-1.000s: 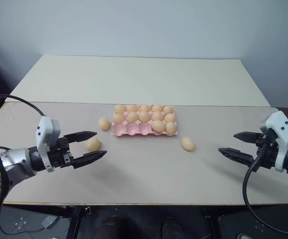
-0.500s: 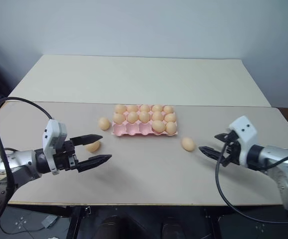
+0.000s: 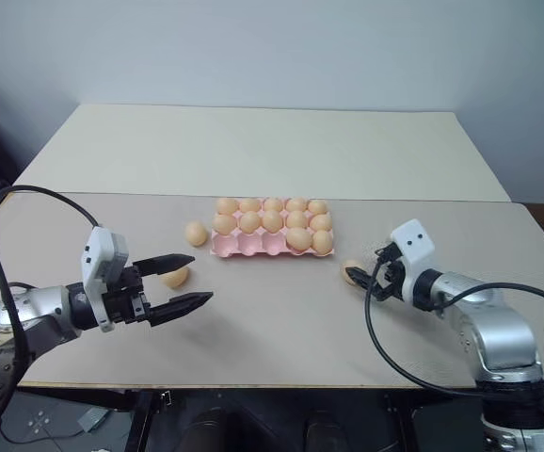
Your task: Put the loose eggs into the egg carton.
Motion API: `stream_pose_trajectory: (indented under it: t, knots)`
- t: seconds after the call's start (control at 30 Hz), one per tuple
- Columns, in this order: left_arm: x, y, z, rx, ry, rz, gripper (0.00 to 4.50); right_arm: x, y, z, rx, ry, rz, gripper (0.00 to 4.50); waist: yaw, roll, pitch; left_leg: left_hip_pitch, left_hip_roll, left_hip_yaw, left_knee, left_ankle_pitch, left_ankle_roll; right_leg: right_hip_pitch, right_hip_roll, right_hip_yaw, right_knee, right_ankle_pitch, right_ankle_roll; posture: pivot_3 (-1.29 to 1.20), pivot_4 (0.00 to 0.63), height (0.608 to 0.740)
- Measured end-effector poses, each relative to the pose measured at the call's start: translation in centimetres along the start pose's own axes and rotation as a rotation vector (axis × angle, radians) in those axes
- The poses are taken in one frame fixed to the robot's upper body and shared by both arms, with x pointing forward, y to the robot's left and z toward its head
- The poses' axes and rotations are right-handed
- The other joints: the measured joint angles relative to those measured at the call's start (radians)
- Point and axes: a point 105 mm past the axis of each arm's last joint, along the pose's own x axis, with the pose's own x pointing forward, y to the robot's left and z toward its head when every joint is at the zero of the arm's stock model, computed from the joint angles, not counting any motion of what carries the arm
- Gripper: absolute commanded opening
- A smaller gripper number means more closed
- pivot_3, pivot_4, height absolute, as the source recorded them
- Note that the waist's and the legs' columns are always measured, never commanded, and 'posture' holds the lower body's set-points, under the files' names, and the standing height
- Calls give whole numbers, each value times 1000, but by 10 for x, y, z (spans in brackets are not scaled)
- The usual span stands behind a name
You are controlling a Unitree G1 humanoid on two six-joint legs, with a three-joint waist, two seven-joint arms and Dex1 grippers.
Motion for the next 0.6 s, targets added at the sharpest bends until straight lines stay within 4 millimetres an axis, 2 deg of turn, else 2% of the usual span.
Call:
stream_pose_trajectory:
  t: [0.6]
  knots:
    - [-2, -2, -3, -9, 6, 24, 4500, 19, 1, -16, 41, 53, -19, 4460, 0, 0, 0, 0, 0, 0, 0, 0, 0, 0, 0, 0, 0, 0, 0, 0, 150, 740]
